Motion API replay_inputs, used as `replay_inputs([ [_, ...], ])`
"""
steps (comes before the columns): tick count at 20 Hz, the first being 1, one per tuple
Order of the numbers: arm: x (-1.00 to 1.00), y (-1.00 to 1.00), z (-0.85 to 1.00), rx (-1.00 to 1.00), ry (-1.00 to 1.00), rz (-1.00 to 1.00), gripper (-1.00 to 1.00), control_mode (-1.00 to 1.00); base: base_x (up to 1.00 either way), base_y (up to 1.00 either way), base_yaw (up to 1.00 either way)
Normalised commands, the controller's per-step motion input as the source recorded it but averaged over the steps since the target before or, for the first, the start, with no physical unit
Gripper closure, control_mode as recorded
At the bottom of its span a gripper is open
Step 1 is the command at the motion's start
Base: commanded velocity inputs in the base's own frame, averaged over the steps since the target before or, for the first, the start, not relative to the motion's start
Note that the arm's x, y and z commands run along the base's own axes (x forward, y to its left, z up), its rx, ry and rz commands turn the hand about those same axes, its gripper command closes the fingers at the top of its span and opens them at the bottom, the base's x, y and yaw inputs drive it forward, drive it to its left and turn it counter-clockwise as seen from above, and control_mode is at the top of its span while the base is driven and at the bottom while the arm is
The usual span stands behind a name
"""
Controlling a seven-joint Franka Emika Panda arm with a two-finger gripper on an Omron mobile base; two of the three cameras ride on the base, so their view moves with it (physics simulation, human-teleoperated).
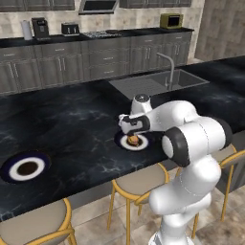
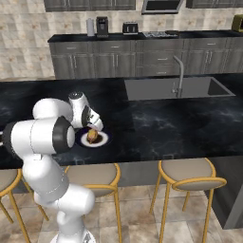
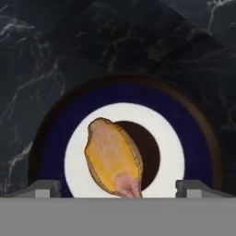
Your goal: Take the chicken drumsticks from the pan and place one on each plate on the dining counter.
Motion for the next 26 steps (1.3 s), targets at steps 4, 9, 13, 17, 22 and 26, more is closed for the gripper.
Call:
replay_inputs([
  [4,-0.6,-0.19,0.46,0.0,0.13,0.0,-1.0,-1.0,0.0,0.0,0.0],
  [9,-0.84,-0.27,0.24,0.0,0.07,0.02,-1.0,-1.0,0.0,0.0,0.0],
  [13,-0.99,-0.18,0.05,0.0,-0.07,0.07,-1.0,-1.0,0.0,0.0,0.0],
  [17,-0.94,-0.13,0.0,0.0,-0.25,0.02,-1.0,-1.0,0.0,0.0,0.0],
  [22,-0.75,-0.04,0.0,0.0,-0.22,0.0,-1.0,-1.0,0.0,0.0,0.0],
  [26,-0.55,-0.1,0.06,0.04,-0.09,-0.02,-1.0,-1.0,0.0,0.0,0.0],
])
